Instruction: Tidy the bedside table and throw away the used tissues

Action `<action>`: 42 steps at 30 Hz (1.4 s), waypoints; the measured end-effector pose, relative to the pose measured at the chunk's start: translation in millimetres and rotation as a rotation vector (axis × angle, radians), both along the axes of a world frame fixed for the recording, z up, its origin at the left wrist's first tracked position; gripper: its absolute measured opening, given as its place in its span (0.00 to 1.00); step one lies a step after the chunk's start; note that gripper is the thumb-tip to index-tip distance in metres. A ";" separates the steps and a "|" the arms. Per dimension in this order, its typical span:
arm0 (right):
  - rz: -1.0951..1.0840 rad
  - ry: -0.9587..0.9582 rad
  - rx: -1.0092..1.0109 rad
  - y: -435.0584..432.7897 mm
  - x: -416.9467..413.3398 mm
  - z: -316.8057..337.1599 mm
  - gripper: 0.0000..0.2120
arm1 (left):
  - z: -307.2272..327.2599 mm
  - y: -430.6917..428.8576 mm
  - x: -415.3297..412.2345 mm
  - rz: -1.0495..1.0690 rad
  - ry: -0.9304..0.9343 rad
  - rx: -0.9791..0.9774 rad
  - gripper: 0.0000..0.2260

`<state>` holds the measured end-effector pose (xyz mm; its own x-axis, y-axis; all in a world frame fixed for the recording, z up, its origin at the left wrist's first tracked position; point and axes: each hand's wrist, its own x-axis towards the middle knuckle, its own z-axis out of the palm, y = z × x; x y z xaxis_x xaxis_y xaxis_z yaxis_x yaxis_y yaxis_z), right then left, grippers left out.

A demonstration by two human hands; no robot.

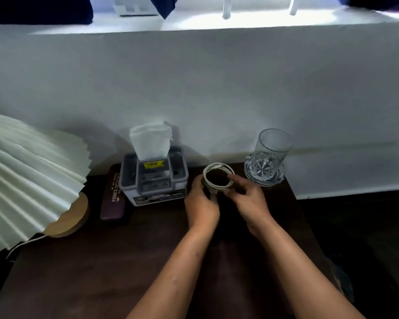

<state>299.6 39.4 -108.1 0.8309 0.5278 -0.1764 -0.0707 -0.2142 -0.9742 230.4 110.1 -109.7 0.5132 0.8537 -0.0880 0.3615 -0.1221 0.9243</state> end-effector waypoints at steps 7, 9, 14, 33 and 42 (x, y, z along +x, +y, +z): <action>0.216 -0.345 -0.415 -1.0 7.2 -17.1 0.25 | -20.9 -4.0 8.2 -0.174 0.268 0.286 0.27; 0.250 -0.428 -0.480 -2.9 6.9 -17.0 0.26 | -22.3 -2.6 6.6 -0.226 0.311 0.327 0.27; 0.212 -0.642 -0.439 2.1 -9.9 -9.3 0.26 | -1.1 7.1 -15.6 -0.151 0.139 0.406 0.17; 0.285 -0.442 -0.117 36.1 -70.6 20.6 0.35 | 15.6 71.3 -87.8 0.281 -0.102 0.140 0.15; 0.428 -0.470 -0.235 22.6 -71.8 20.5 0.44 | 20.7 59.0 -102.0 0.245 0.039 0.229 0.28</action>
<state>227.9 62.0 -87.6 0.5739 0.8189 0.0024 0.4868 -0.3388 -0.8052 128.4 169.1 -89.0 0.2906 0.9511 0.1047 0.4407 -0.2302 0.8676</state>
